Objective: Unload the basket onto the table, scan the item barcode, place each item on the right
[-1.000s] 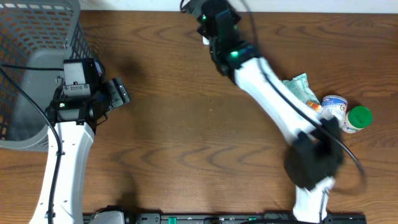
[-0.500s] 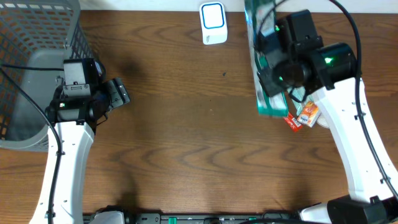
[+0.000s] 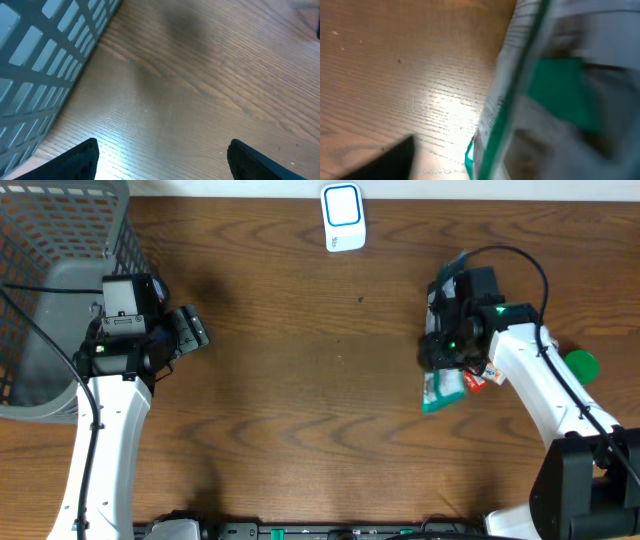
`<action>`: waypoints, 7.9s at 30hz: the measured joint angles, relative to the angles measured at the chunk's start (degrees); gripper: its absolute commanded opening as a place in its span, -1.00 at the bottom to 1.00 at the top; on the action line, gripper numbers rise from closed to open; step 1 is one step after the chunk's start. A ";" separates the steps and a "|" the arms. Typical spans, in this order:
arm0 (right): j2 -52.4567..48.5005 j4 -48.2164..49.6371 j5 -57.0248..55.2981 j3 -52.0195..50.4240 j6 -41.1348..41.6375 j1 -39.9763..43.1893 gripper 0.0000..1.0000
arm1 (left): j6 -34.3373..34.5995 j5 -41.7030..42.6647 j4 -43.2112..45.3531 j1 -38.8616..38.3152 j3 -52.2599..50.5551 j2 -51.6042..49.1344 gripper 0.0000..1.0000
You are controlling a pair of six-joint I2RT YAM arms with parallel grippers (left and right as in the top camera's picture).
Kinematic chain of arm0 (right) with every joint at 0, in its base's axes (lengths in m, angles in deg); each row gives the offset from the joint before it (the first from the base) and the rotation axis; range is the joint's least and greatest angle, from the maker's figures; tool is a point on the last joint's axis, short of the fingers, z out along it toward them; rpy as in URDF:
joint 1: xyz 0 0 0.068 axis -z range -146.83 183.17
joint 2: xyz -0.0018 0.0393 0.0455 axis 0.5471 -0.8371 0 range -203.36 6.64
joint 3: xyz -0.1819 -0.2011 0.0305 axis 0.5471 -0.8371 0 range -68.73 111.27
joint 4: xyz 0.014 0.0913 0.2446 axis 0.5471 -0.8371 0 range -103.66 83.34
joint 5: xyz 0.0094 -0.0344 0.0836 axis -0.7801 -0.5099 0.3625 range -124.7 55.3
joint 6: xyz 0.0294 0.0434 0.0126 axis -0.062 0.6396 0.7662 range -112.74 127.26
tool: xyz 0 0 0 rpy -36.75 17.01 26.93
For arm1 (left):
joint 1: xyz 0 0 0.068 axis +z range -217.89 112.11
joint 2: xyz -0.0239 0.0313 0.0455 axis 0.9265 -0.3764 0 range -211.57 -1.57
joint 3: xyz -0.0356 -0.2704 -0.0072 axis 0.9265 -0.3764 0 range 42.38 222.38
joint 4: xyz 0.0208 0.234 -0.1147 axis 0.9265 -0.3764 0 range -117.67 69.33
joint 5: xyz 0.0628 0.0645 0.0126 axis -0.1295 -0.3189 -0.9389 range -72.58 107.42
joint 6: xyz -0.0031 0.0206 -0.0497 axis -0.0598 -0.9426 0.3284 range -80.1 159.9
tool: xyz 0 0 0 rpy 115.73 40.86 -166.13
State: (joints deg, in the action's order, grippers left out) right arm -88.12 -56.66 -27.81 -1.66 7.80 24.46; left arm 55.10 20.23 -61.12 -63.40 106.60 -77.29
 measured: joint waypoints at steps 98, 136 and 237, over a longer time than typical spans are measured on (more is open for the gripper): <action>94.05 61.20 -5.25 -51.52 -1.27 10.40 0.98 | 0.00 0.00 0.00 0.00 0.00 -0.02 0.69; 94.07 46.27 -2.80 -66.71 -0.09 11.21 0.99 | 0.00 0.00 0.00 0.00 0.00 -0.02 0.69; 94.14 46.23 -2.84 -66.69 -0.04 11.21 0.99 | -17.86 1.77 39.30 -2.47 -63.45 75.10 0.69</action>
State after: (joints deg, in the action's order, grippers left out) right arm 6.02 -10.43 -30.65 -68.34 7.75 35.67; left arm 37.24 22.00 -21.82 -65.87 43.15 -2.19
